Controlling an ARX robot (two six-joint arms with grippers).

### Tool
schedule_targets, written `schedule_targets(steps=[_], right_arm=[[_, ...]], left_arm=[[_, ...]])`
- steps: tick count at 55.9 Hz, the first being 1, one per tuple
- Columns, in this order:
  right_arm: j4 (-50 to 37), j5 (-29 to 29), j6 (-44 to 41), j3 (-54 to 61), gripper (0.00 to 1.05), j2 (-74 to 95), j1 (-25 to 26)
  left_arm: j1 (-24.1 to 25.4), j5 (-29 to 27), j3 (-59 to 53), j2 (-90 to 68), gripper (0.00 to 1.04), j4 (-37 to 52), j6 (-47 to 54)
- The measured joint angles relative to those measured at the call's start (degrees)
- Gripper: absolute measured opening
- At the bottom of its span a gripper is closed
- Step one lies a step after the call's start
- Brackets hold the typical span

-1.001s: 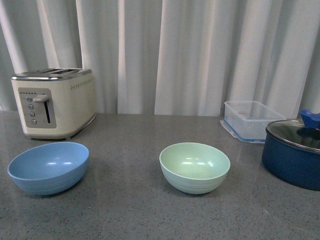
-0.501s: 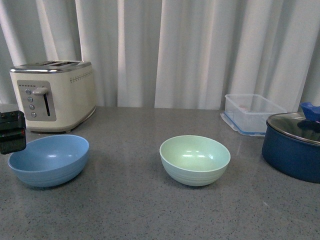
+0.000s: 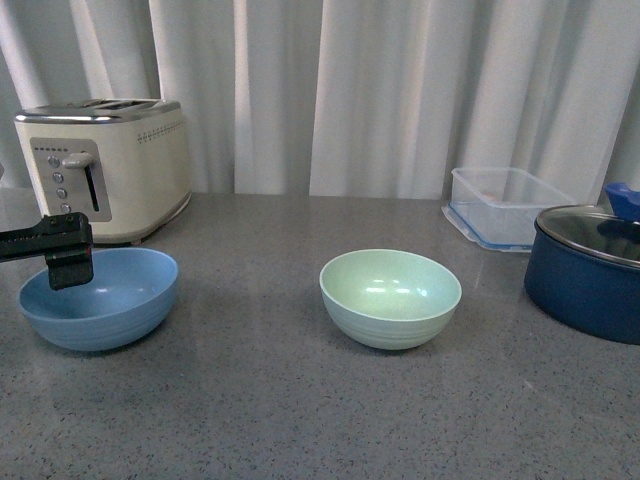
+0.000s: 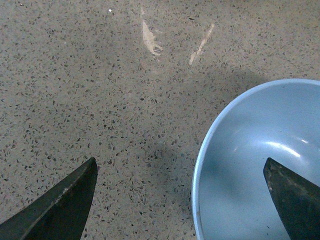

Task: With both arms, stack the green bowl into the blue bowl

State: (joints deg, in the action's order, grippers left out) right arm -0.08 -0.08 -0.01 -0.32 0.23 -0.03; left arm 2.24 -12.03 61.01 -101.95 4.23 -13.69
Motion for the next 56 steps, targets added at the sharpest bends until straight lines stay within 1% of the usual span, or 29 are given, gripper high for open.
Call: schedule_targets(steps=[11,13,24,25,30,34,40,45,56], right_arm=[[0.0,0.0,0.0,0.0,0.95,0.0,0.0],[0.0,0.0,0.0,0.0,0.95,0.0,0.0],[0.0,0.0,0.0,0.0,0.95,0.0,0.0],[0.0,0.0,0.0,0.0,0.95,0.0,0.0],[0.0,0.0,0.0,0.0,0.95,0.0,0.0],[0.0,0.0,0.0,0.0,0.95,0.0,0.0],[0.0,0.0,0.0,0.0,0.95,0.0,0.0],[0.0,0.0,0.0,0.0,0.95,0.0,0.0],[0.0,0.0,0.0,0.0,0.95,0.0,0.0]], left_arm=[[0.02,-0.39,1.22,-1.97,0.98,0.46,-0.13],[0.02,-0.5,1.44,-2.29,0.96,0.59,-0.09],[0.04,0.09,2.25,-3.39,0.67,0.68,-0.35],[0.04,0.09,2.25,-3.41,0.66,0.68,-0.35],[0.04,0.02,2.34,-3.85,0.52,0.61,-0.52],[0.04,0.0,2.34,-4.07,0.43,0.52,-0.63],[0.0,0.11,2.34,-4.22,0.19,0.26,-1.22],[-0.09,0.31,2.34,-4.11,0.05,0.17,-2.14],[-1.4,0.59,2.97,-2.36,0.04,-1.18,-3.41]])
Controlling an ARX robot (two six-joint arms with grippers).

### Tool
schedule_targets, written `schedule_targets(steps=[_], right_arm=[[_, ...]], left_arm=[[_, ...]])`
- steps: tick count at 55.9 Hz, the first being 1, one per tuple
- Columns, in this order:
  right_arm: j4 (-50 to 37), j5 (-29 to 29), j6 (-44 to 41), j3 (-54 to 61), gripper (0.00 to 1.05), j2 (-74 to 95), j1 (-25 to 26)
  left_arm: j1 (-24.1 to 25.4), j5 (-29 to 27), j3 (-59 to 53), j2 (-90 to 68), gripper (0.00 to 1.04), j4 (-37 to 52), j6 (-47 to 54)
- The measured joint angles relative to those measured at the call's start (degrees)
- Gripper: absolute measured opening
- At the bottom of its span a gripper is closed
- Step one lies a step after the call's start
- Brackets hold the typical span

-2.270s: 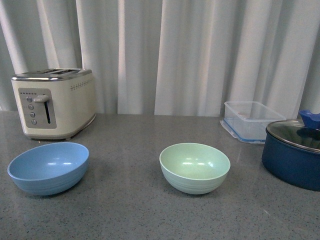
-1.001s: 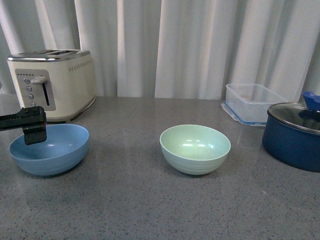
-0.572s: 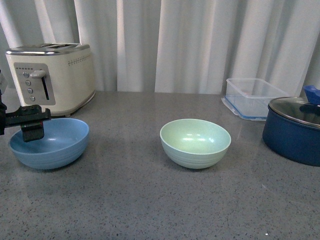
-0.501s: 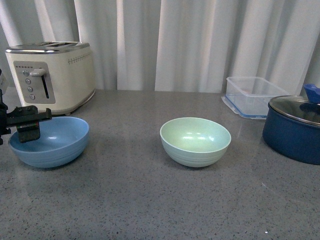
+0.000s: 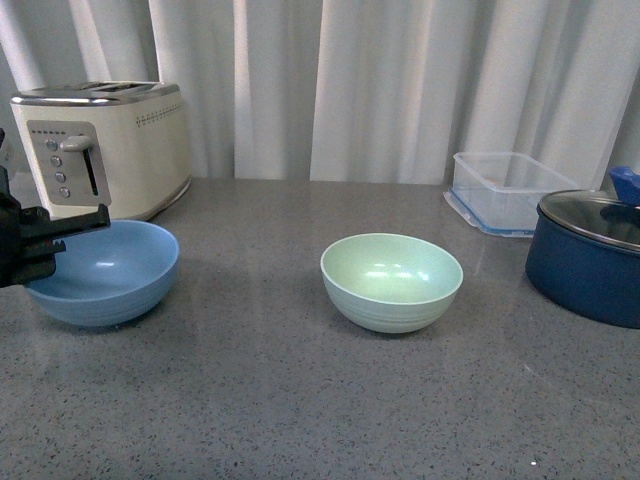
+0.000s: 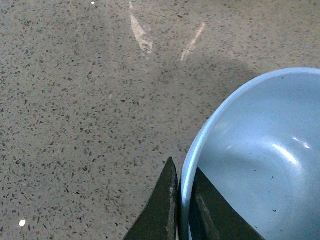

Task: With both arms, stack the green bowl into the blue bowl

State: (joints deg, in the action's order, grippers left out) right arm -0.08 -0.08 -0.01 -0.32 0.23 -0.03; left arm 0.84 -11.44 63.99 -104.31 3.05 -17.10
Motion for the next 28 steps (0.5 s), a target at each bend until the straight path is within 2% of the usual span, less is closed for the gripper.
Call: schedule_targets(steps=[28], right_arm=[[0.0,0.0,0.0,0.0,0.95,0.0,0.0]], left_arm=[[-9.44,-0.28,4.24,0.87,0.04,-3.78,-4.59]])
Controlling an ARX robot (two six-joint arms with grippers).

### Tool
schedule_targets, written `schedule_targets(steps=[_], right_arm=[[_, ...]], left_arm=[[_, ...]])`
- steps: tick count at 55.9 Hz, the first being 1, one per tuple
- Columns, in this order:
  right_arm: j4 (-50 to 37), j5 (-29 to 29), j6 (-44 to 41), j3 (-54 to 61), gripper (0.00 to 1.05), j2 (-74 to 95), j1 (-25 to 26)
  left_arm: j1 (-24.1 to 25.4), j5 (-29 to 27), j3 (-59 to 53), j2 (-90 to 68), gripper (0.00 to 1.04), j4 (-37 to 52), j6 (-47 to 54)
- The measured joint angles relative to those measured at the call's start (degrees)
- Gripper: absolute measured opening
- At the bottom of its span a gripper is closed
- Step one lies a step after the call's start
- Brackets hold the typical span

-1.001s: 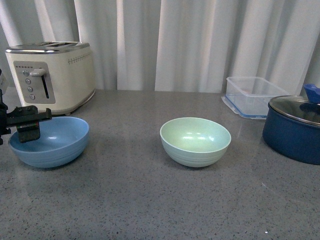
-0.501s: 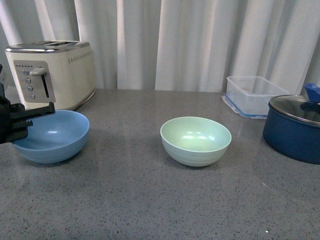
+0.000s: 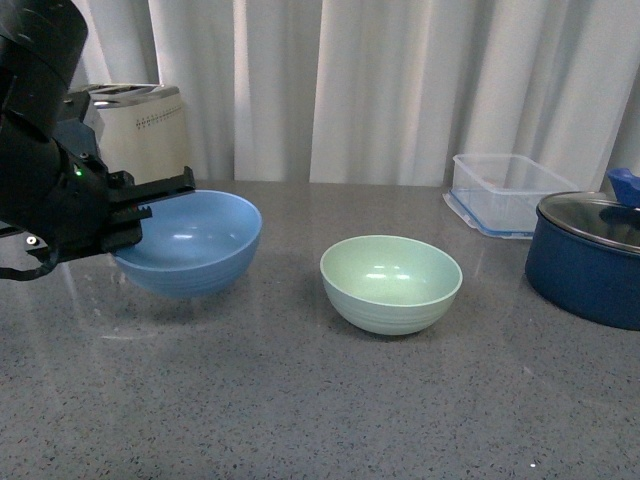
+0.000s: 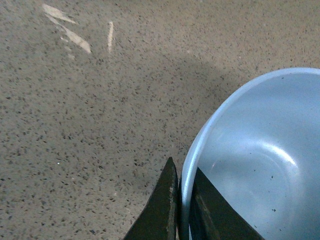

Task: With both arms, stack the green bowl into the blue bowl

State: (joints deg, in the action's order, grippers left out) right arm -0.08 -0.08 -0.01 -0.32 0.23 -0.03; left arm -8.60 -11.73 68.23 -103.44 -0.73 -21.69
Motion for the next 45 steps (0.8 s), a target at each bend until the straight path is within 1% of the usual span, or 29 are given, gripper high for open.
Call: schedule_targets(steps=[18,45], right_arm=[[0.0,0.0,0.0,0.0,0.95,0.0,0.0],[0.0,0.0,0.0,0.0,0.95,0.0,0.0]], left_arm=[[-2.43,-0.24,1.86,-2.84,0.04,-0.57,-1.66],[-4.46,-1.2,2.99,-5.33,0.04,-0.83,-2.45]])
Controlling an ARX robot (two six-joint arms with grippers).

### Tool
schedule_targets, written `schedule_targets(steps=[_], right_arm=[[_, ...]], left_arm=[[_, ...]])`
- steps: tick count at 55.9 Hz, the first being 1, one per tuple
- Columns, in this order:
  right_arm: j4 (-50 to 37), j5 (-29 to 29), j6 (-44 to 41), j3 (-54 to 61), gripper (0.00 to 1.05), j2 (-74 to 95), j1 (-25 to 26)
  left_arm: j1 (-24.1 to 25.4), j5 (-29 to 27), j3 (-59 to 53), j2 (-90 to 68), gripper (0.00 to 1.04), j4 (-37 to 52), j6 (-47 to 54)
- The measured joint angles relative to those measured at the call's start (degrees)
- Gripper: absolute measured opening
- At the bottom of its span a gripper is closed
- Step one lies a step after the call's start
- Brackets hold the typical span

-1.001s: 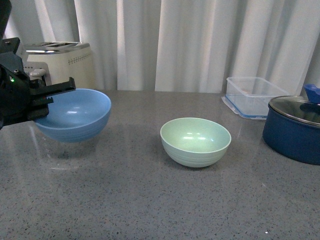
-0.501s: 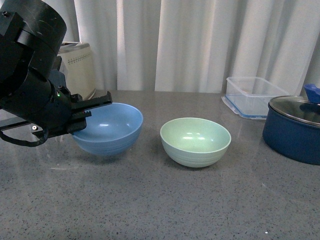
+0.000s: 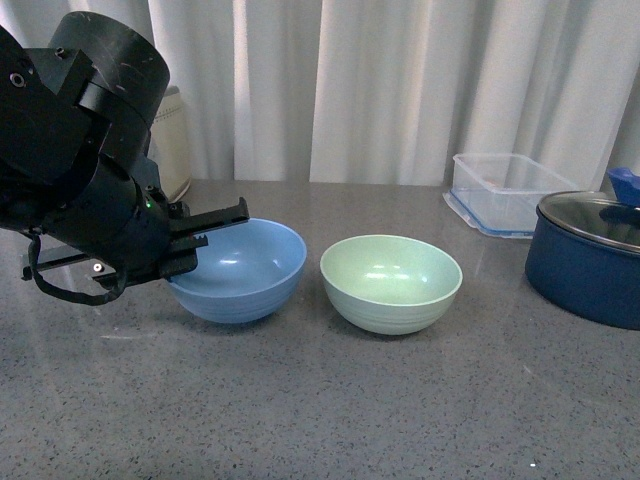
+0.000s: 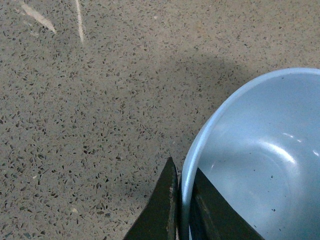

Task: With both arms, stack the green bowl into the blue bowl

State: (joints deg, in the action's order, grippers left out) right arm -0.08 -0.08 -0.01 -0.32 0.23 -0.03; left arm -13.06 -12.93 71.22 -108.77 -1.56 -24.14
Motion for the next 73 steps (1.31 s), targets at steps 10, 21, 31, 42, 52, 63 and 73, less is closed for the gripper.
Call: schedule_targets(steps=[10,21,31,42,52,63,73], right_arm=[[0.0,0.0,0.0,0.0,0.95,0.0,0.0],[0.0,0.0,0.0,0.0,0.95,0.0,0.0],[0.0,0.0,0.0,0.0,0.95,0.0,0.0],[0.0,0.0,0.0,0.0,0.95,0.0,0.0],[0.0,0.0,0.0,0.0,0.95,0.0,0.0],[0.0,0.0,0.0,0.0,0.95,0.0,0.0],[0.0,0.0,0.0,0.0,0.95,0.0,0.0]], left_arm=[[-0.2,-0.04,0.0,-0.61,0.04,0.09,0.0],[-0.59,0.22,0.0,-0.79,0.04,0.48,0.0],[-0.83,0.44,-0.02,-1.01,0.04,0.5,0.0],[-0.48,0.17,-0.5,-0.57,0.31,0.46,0.26],[0.9,-3.69,-6.34,6.51,0.68,4.26,4.17],[1.29,-6.51,-17.07,20.24,1.0,8.35,9.05],[0.04,-7.06,-30.12,36.17,0.98,3.54,10.78]])
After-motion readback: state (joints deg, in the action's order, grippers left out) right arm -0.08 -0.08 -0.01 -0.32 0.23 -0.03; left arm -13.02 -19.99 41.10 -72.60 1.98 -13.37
